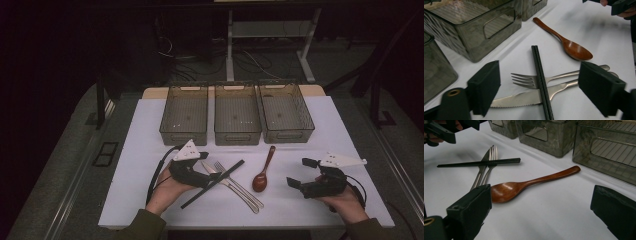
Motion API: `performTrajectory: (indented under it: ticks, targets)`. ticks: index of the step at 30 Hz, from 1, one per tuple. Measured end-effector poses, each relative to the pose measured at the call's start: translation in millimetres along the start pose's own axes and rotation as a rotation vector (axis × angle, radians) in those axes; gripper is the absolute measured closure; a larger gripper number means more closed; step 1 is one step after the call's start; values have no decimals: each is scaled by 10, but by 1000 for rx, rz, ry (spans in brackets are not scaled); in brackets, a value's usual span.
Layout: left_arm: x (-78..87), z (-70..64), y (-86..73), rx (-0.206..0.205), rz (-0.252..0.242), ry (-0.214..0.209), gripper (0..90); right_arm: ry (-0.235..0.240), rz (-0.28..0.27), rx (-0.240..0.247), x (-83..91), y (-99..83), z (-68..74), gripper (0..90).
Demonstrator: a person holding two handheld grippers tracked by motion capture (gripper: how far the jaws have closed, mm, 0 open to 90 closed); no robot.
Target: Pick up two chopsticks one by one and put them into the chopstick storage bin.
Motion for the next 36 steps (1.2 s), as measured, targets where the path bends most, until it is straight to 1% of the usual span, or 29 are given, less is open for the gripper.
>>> performTrajectory:
  ticks: [1,2,3,4,5,6,7,8,10,12,14,15,16,20,21,22,24,26,27,29,30,33,34,36]
  targets:
    - [-8,-2,0,0,0,-2,189,0,0,0,0,0,0,29]
    - [-14,-7,0,2,0,-4,244,0,-1,6,-1,3,8,29]
    - [-17,-7,-1,2,0,-6,244,0,-1,6,-1,3,8,29]
    - [-20,-5,-2,2,2,-9,297,1,-1,8,-3,7,14,29]
    - [-20,-8,-5,1,2,-15,297,1,-1,8,-3,7,14,29]
    - [-23,-14,-10,6,2,-22,367,0,-1,6,-8,6,9,29]
    - [-25,-15,-16,5,5,-22,367,0,-1,6,-8,6,9,29]
    - [-27,-8,-24,-1,12,-22,398,-1,0,3,-10,6,4,29]
    - [-40,-12,-44,11,24,-33,461,-1,-2,-1,-11,8,-5,29]
    - [-55,-15,-65,14,35,-44,520,-1,-3,0,-11,9,-10,29]
    - [-67,-19,-86,18,48,-44,559,0,0,-2,-14,7,-7,29]
    - [-73,-20,-93,15,53,-45,605,0,0,-1,-15,7,-5,29]
    - [-76,-24,-100,16,56,-46,624,0,0,-1,-14,7,-4,29]
    - [-86,-26,-126,13,69,-39,659,0,0,-1,-15,7,-5,29]
    - [-89,-25,-137,17,78,-34,686,1,-1,-1,-14,8,-4,29]
    - [-96,-23,-146,18,81,-30,686,1,-1,-1,-14,8,-4,29]
    - [-103,-21,-175,9,100,-29,715,1,-1,-1,-16,9,-4,29]
    - [-112,-25,-197,12,105,-29,732,2,1,0,-18,7,-2,29]
    - [-125,-26,-223,16,115,-26,738,2,1,0,-19,6,-1,29]
    - [-128,-25,-236,9,120,-24,747,2,0,-1,-18,7,0,29]
    - [-132,-27,-246,13,119,-24,758,3,-1,1,-18,8,0,29]
    - [-146,-37,-288,13,132,-26,759,2,0,-1,-18,8,-3,29]
    - [-152,-42,-305,9,139,-33,764,2,0,-1,-19,8,-4,29]
    - [-162,-52,-332,10,150,-31,786,3,2,0,-22,8,-6,29]
Point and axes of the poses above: each handheld gripper's, and its own axes: x roughly backward along the jaws, y roughly out of its top, z roughly to its left, the point moved 7 cm from there along -x, roughly forward along the jaws, and after that the axes turned 1 degree about z, right-handed, at the moved point
